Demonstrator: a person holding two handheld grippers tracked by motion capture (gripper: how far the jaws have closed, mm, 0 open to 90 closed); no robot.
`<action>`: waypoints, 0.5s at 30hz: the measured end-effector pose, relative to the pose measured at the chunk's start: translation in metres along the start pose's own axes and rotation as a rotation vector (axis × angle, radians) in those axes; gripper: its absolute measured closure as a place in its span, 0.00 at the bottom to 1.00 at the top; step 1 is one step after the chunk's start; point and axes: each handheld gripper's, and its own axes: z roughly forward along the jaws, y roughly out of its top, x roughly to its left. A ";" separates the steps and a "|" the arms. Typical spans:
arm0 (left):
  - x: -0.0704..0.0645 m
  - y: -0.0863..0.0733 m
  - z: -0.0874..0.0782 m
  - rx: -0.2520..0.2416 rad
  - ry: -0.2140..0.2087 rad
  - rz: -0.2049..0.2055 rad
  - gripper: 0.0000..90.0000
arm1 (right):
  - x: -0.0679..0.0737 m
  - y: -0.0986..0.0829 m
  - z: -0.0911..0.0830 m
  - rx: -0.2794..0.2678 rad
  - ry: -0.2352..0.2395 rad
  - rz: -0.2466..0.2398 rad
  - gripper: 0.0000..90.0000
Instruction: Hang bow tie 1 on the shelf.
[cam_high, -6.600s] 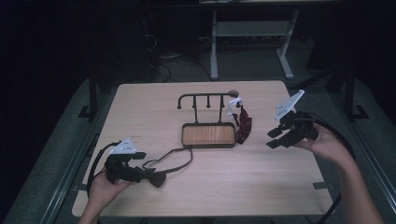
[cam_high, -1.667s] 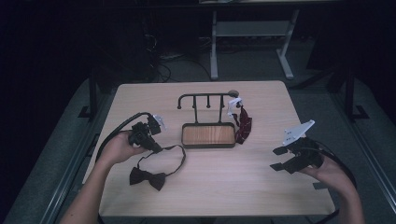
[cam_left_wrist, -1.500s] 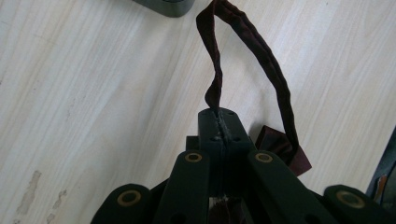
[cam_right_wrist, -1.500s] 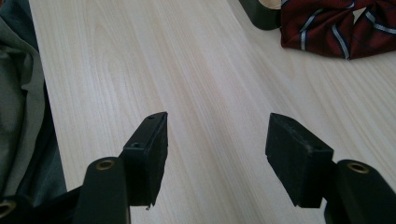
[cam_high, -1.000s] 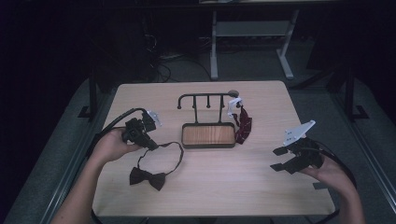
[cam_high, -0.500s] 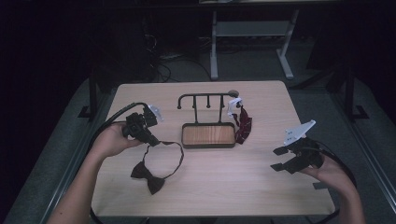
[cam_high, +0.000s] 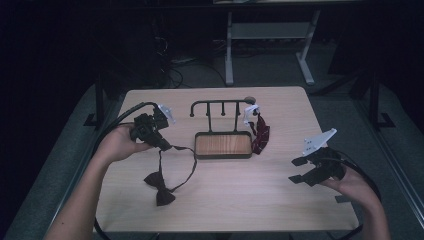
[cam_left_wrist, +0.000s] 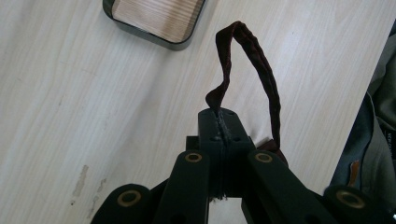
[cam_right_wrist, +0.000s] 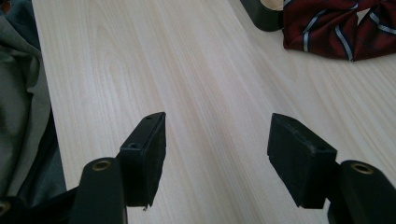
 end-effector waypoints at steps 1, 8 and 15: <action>0.000 0.001 -0.001 0.004 0.001 0.003 0.99 | 0.000 0.000 0.000 0.001 -0.004 -0.004 0.41; 0.001 0.009 -0.011 0.014 0.002 0.020 0.99 | 0.000 0.001 0.001 0.004 0.003 0.005 0.41; 0.003 0.018 -0.022 0.019 0.004 0.029 0.99 | -0.001 0.000 0.000 -0.002 0.001 -0.001 0.40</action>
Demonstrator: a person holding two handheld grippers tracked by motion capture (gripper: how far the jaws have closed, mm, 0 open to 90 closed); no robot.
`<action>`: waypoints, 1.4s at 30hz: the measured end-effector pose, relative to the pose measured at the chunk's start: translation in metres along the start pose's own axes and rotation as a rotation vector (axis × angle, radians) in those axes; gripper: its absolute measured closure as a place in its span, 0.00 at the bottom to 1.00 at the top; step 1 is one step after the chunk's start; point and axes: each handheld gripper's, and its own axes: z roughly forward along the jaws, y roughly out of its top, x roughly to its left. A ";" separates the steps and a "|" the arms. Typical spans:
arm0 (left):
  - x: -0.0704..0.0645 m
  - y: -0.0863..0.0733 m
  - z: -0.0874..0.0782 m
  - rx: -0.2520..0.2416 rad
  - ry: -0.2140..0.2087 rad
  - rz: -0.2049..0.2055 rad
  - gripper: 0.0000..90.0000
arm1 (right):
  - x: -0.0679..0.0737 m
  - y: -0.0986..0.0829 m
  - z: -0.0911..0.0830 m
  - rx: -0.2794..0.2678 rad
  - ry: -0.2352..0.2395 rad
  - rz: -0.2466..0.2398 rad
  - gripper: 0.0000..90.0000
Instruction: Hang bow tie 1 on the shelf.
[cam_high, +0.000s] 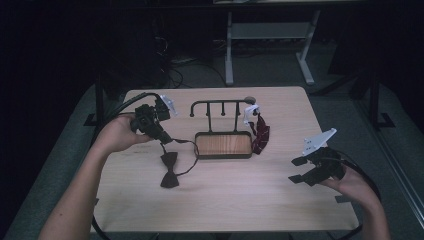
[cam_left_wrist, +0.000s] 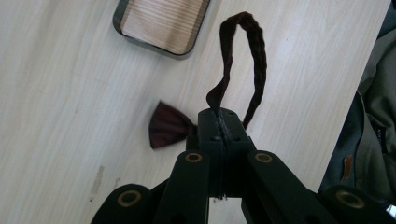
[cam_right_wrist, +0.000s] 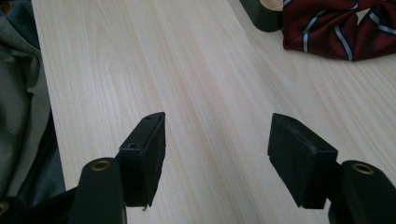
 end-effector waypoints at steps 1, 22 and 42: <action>0.001 0.001 -0.002 0.000 -0.002 0.002 0.99 | 0.000 0.000 0.000 -0.001 0.002 0.003 0.40; 0.022 0.031 -0.032 -0.026 0.036 -0.019 0.99 | -0.003 -0.003 0.002 -0.003 0.007 -0.009 0.40; 0.058 0.056 -0.031 -0.018 0.052 -0.082 0.99 | -0.006 -0.009 -0.001 -0.011 0.012 0.022 0.40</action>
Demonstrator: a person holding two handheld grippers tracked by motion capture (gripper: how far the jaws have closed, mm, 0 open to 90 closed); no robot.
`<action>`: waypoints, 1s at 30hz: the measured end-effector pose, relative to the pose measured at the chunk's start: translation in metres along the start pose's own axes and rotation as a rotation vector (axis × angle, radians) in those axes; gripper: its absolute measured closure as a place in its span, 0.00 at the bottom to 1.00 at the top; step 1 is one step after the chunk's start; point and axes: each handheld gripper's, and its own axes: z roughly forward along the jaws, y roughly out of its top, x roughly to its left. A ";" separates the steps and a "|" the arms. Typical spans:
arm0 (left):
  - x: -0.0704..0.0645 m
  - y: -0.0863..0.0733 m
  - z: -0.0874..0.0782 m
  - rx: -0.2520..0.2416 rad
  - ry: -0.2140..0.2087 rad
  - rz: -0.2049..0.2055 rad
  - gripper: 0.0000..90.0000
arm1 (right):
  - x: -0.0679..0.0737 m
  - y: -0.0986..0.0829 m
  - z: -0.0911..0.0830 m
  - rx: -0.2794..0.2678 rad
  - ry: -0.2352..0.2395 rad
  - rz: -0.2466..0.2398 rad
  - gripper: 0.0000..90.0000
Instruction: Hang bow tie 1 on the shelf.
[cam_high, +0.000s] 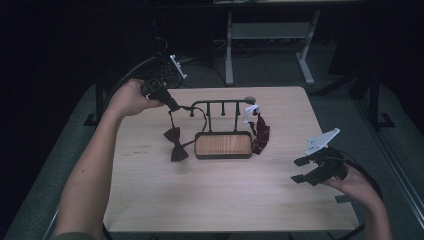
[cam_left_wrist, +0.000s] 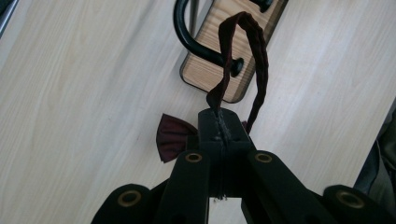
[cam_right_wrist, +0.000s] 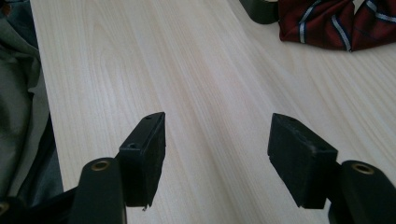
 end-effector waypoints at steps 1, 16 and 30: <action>0.002 0.001 0.000 0.005 0.001 -0.002 0.99 | 0.000 0.000 0.000 0.000 -0.003 -0.005 0.40; 0.015 0.003 0.012 0.040 0.014 -0.033 0.99 | 0.000 -0.001 -0.001 0.002 -0.003 0.006 0.40; 0.015 0.002 0.014 0.060 0.024 -0.032 0.93 | 0.000 -0.001 -0.002 0.001 -0.011 -0.005 0.40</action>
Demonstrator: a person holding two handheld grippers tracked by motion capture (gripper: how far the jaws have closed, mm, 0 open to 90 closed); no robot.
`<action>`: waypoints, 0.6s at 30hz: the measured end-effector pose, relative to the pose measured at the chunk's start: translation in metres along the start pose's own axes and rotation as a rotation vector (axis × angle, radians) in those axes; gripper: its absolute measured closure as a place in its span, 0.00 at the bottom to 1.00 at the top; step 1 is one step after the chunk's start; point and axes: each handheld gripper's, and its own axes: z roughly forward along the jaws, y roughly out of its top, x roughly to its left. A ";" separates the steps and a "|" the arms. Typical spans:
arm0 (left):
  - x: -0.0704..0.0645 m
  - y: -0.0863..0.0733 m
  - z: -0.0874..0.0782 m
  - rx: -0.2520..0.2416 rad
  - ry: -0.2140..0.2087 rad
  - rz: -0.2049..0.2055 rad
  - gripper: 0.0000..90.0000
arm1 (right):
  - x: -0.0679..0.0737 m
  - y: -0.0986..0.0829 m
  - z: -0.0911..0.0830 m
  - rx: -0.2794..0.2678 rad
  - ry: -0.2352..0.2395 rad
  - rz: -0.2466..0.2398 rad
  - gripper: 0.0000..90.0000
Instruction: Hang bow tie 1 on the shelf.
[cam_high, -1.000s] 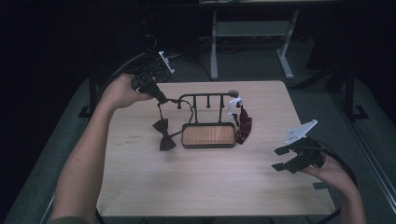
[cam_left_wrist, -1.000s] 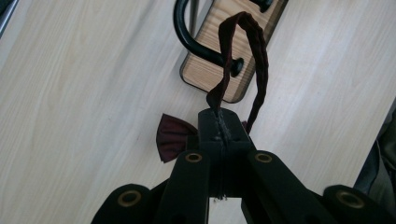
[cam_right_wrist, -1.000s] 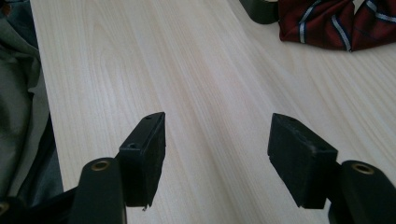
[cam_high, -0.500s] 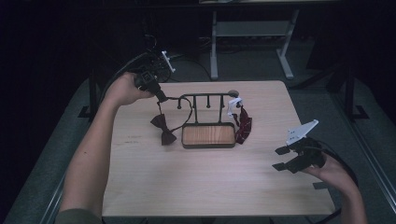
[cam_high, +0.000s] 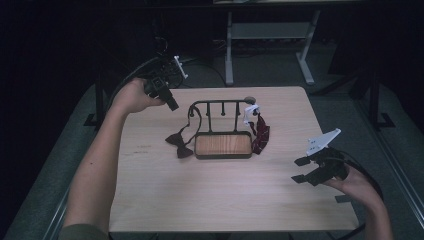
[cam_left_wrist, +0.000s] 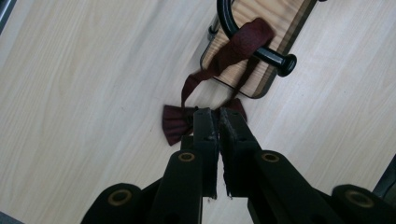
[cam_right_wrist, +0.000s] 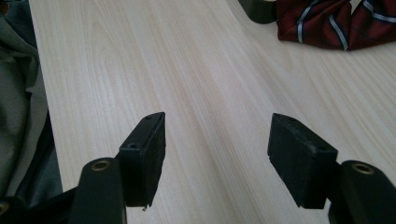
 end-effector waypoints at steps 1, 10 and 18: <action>0.000 0.000 0.000 -0.001 0.001 0.002 0.93 | 0.000 0.000 0.000 -0.003 0.004 0.008 0.40; -0.004 -0.010 -0.007 -0.014 -0.012 0.011 0.86 | 0.000 -0.001 -0.002 -0.010 0.000 0.012 0.40; -0.007 -0.023 -0.008 -0.033 -0.006 0.005 0.69 | -0.001 0.000 -0.002 -0.008 -0.008 0.022 0.40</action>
